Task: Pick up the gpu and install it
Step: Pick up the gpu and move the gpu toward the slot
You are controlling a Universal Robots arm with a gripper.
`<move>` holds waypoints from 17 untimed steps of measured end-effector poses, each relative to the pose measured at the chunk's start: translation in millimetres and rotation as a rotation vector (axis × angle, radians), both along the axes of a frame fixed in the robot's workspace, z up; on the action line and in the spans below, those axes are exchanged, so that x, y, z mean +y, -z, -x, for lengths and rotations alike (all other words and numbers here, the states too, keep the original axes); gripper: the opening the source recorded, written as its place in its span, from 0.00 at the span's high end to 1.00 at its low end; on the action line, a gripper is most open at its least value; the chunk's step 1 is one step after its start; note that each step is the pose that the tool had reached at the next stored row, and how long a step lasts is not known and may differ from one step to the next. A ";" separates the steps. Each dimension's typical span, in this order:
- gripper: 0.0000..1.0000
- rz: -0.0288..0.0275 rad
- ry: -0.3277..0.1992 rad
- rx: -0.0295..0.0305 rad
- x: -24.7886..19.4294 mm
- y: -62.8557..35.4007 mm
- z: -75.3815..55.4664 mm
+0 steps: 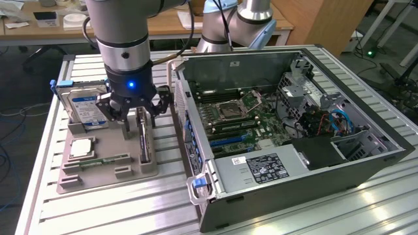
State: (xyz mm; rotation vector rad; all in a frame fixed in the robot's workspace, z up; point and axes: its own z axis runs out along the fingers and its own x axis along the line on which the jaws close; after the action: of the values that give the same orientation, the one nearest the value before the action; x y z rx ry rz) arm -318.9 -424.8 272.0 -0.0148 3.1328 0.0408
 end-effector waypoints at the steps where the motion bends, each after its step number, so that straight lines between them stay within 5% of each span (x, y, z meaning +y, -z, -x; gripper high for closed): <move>1: 0.40 0.0027 0.001 0.0001 1.0 0.7 0.0; 5: 0.40 0.0033 0.005 0.0000 5.9 6.6 -0.4; 17: 0.40 0.0043 0.060 0.0003 6.3 28.3 -0.6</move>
State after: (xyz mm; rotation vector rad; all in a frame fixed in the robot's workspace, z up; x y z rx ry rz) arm -318.3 -418.5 243.7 0.0792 3.1314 0.0336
